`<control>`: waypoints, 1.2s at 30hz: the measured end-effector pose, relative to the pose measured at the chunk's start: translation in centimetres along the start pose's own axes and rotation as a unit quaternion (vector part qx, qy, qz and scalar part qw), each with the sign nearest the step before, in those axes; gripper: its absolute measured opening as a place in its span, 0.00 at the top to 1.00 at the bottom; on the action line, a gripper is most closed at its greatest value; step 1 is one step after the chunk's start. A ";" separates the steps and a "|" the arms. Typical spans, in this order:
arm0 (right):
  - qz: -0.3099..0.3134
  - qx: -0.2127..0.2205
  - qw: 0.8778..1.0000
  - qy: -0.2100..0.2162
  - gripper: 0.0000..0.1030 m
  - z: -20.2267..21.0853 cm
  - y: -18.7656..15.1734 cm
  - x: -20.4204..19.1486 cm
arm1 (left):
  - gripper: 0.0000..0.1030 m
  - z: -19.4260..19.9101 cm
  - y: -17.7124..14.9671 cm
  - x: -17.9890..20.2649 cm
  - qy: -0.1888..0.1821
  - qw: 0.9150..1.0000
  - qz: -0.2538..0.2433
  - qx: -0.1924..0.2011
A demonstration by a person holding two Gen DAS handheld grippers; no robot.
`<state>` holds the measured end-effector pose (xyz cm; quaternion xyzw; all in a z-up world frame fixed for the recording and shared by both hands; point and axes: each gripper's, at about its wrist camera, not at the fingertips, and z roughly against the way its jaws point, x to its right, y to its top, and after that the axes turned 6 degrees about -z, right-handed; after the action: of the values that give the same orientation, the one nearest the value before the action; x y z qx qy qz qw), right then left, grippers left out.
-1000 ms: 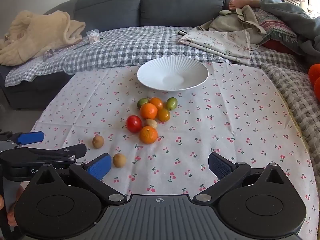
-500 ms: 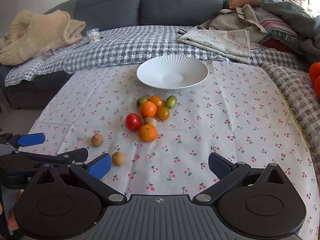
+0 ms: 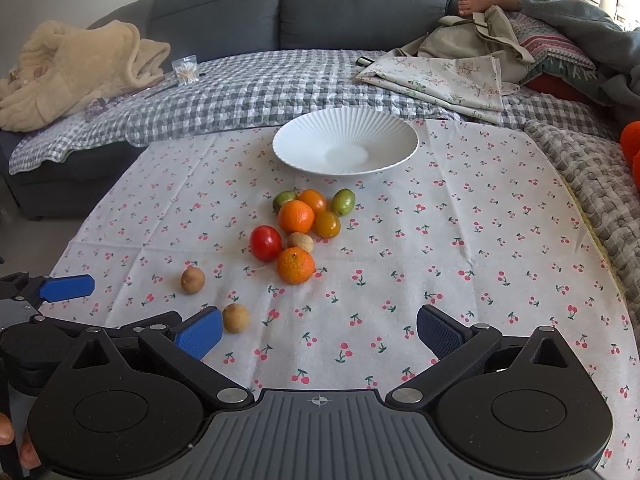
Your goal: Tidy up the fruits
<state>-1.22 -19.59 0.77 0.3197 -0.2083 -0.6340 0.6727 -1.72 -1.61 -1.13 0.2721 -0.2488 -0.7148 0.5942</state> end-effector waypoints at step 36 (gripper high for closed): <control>0.000 0.002 1.000 -0.001 0.00 -0.4 -0.2 0.0 | 0.01 -0.6 -0.5 0.7 -0.011 1.000 -0.016 -0.003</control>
<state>-1.11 -19.50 0.36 0.3202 -0.2102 -0.6337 0.6721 -1.80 -2.22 -1.93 0.2659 -0.2490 -0.7280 0.5808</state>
